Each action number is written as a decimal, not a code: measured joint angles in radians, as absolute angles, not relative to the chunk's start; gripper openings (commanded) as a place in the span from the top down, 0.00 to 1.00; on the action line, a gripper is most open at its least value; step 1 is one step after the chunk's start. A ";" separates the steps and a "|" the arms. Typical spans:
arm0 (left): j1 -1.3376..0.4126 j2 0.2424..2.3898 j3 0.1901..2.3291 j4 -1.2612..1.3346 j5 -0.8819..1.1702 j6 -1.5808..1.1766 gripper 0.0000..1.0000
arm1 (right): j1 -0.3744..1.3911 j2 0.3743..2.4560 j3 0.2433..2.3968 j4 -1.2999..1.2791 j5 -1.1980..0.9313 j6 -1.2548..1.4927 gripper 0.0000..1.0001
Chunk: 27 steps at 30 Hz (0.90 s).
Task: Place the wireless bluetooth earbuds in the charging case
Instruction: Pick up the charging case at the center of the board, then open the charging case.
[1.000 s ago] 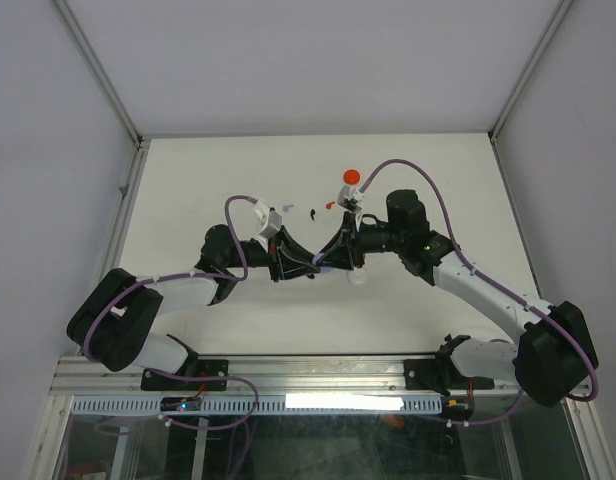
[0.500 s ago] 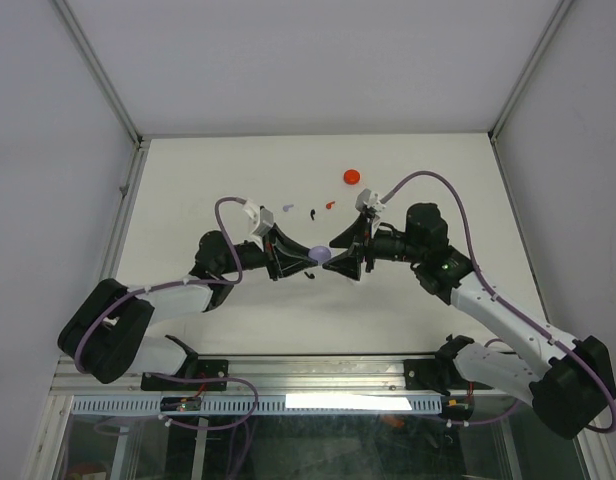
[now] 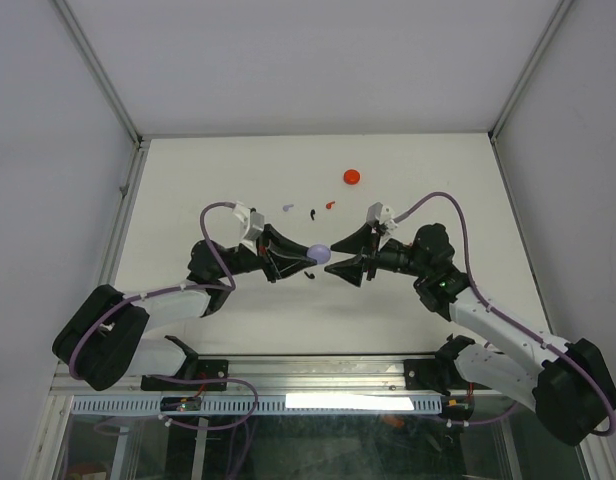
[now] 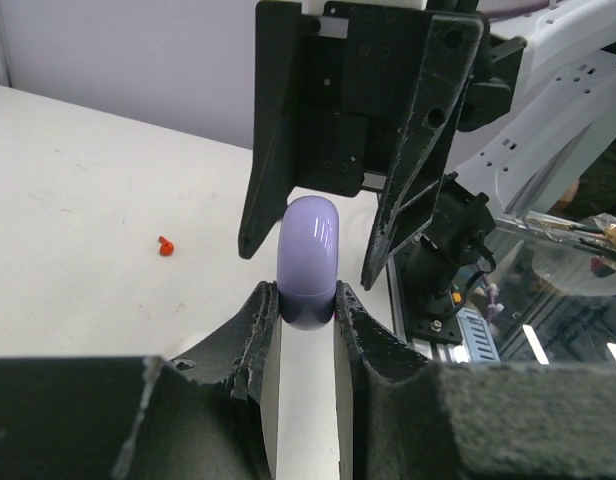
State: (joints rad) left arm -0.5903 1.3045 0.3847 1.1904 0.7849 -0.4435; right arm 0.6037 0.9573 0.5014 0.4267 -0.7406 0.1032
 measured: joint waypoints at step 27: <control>-0.649 1.305 0.382 1.306 0.755 -0.465 1.00 | 0.603 1.034 0.476 0.756 -0.863 0.260 0.80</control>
State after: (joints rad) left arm -0.6491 1.3052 0.3820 1.3060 0.7551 -0.4648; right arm 0.6029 1.0340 0.4763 0.7555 -0.8627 0.2600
